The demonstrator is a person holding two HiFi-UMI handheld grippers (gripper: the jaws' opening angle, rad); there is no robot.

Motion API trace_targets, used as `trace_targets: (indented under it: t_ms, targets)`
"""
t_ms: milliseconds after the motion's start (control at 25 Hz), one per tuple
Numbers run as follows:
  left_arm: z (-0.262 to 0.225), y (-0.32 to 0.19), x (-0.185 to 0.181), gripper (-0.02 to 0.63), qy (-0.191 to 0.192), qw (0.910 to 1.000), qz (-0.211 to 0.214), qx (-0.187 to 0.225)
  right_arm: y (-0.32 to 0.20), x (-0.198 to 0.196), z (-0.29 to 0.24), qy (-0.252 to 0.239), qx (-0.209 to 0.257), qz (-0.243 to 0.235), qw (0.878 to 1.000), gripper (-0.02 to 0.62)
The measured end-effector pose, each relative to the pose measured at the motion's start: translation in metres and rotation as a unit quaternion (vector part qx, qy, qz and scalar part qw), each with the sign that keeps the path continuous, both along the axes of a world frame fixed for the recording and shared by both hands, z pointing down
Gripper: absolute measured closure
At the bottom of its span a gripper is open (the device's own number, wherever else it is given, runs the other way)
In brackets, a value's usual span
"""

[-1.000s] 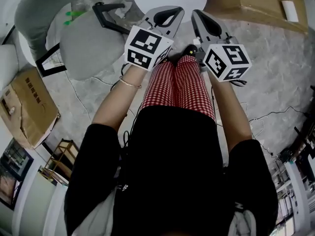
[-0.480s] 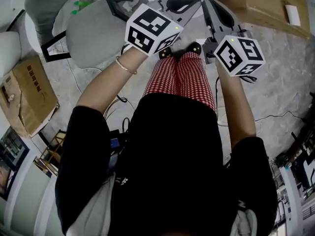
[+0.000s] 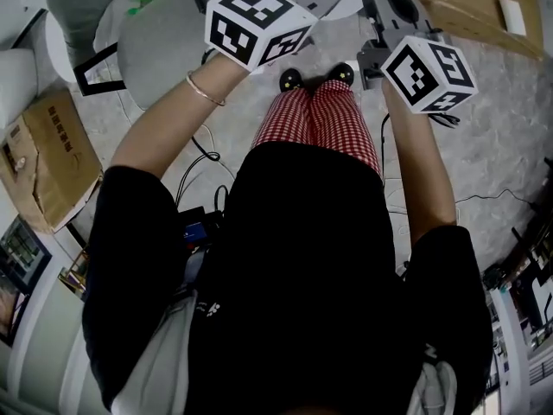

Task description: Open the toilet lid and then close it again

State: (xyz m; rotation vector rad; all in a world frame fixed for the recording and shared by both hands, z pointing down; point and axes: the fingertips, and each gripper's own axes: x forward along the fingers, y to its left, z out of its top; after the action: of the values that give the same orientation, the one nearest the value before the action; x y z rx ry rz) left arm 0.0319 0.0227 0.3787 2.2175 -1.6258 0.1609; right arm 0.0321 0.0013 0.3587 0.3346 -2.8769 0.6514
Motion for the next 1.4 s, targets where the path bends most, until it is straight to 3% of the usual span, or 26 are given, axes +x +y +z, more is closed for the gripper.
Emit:
trace_targets:
  t_ms: [240,640,960,1400]
  targets:
    - [-0.02,-0.005,0.002,0.603,-0.011,0.9997,0.019,0.004,-0.003,-0.006,-0.027,-0.013,0.031,-0.008,0.999,0.574]
    - [-0.046,-0.008,-0.007,0.603,-0.024,0.9994,0.014,0.019,-0.005,-0.012,-0.054,-0.028,0.053,-0.008,0.998,0.574]
    - [-0.082,-0.016,-0.001,0.603,-0.078,0.9951,0.027,0.054,-0.013,-0.01,-0.09,-0.05,0.082,-0.009,0.995,0.574]
    - [-0.117,-0.012,-0.006,0.603,-0.082,0.9929,0.005,0.086,-0.013,-0.002,-0.125,-0.062,0.115,-0.01,0.991,0.574]
